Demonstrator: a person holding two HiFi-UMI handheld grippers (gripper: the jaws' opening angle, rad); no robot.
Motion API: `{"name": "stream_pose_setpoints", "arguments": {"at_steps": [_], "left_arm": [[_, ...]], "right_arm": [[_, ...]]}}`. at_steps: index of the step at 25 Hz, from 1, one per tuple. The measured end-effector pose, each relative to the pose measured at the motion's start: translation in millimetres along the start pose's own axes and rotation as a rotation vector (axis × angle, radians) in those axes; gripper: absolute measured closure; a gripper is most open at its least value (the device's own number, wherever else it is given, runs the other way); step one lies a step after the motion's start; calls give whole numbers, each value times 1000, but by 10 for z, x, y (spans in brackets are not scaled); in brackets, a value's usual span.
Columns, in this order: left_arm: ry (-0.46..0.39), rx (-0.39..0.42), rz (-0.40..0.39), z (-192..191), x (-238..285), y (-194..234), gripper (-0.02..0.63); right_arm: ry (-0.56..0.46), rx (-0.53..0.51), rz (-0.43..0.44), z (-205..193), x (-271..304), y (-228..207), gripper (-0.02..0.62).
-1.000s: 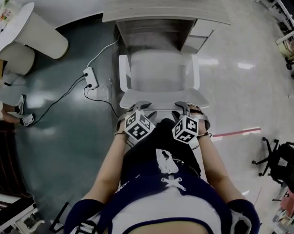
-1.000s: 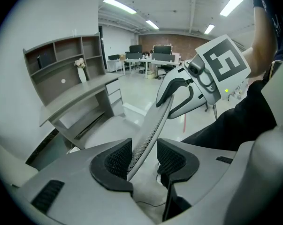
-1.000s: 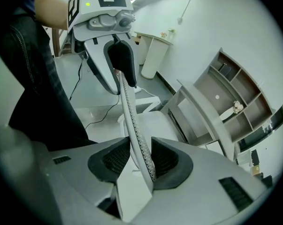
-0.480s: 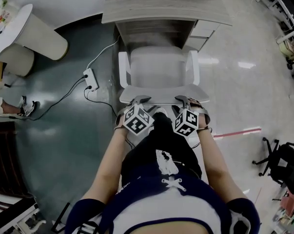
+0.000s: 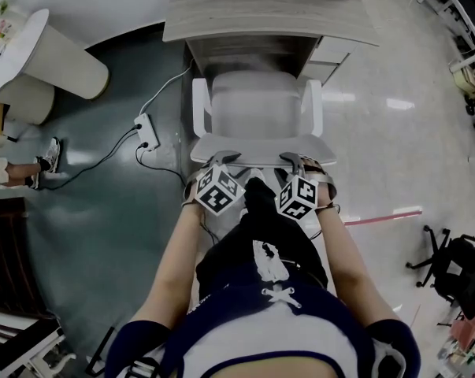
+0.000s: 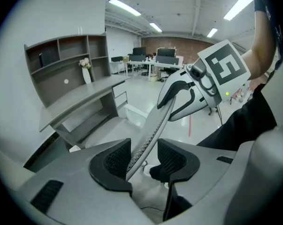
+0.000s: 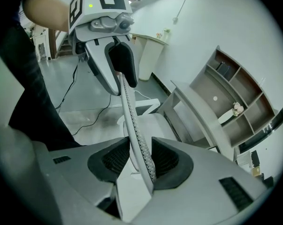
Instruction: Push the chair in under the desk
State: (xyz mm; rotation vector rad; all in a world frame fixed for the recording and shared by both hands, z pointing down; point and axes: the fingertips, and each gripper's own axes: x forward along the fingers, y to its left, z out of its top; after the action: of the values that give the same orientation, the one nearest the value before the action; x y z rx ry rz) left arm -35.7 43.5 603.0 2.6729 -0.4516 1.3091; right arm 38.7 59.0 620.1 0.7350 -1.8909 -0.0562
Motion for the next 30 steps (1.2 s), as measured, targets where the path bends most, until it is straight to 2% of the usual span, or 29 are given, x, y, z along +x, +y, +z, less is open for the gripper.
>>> {"name": "stream_pose_setpoints", "arguments": {"at_steps": [4,9,21,30], "left_arm": [[26,-3,-34,8,9,101,428],[34,-15,-46,53,40,208,428],[28,-22,-52,248,196,554,428],[30,-14,-64,301,208,717,428]], "right_arm": [[-23,-20,-45,48,51,-58,469],[-32,-32,11,74,115,-174,465],[2,-37,26,76,322,-573,465],[-13,-82,91,157,448,-680,465]]}}
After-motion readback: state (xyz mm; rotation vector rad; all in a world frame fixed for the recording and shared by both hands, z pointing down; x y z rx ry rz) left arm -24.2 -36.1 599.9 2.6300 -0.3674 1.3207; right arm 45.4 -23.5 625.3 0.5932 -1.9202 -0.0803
